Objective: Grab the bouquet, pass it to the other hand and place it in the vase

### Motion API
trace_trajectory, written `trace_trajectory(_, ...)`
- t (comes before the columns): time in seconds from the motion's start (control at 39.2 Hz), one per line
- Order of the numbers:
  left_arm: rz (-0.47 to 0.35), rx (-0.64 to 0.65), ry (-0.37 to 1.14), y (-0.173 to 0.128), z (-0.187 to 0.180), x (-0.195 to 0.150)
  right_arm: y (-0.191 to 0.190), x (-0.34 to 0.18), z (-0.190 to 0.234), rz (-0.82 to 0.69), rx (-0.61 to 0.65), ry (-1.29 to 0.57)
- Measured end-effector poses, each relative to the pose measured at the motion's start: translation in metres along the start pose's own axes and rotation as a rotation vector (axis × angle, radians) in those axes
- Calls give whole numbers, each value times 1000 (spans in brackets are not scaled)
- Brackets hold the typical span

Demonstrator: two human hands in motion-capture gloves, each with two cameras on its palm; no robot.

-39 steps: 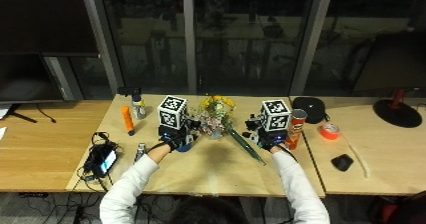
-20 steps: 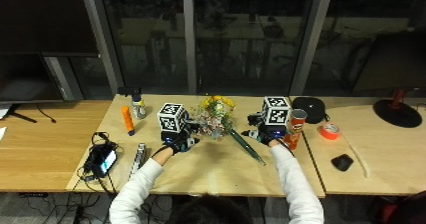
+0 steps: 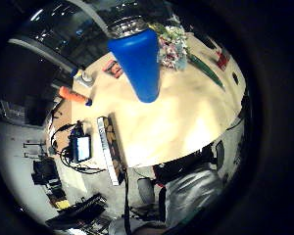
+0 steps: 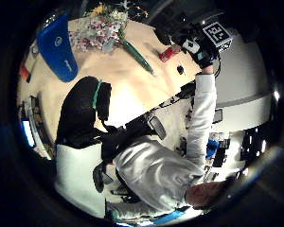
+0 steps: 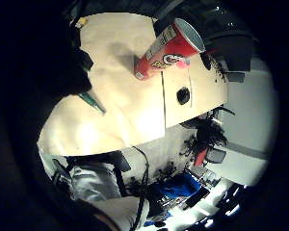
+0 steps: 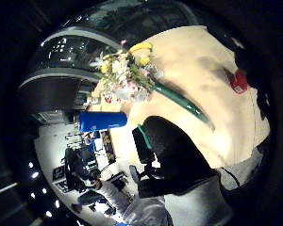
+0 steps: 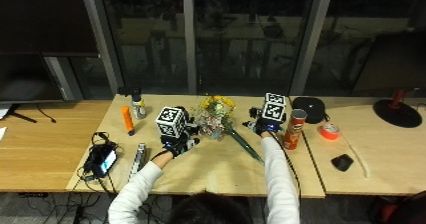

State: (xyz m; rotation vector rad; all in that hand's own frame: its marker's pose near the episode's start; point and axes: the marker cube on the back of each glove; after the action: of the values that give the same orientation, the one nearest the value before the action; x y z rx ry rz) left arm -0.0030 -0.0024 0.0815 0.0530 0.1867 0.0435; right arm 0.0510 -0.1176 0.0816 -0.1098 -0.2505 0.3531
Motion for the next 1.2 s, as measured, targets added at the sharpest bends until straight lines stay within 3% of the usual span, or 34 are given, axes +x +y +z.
trace_trajectory(0.2,0,-33,12,6,7,-2,15,11,21,171,-131,106)
trace_trajectory(0.31,4,-46,19,7,9,-2,-5,8,54,81,-56,-7)
trace_trajectory(0.61,14,-46,51,4,21,-6,4,14,123,132,-204,8)
trace_trajectory(0.87,11,-69,46,1,31,-8,8,17,138,131,-268,21)
trace_trajectory(0.99,8,-73,50,2,31,-6,-1,14,142,125,-216,-2)
trace_trajectory(1.2,6,-84,57,4,35,-8,-3,11,150,145,-287,5)
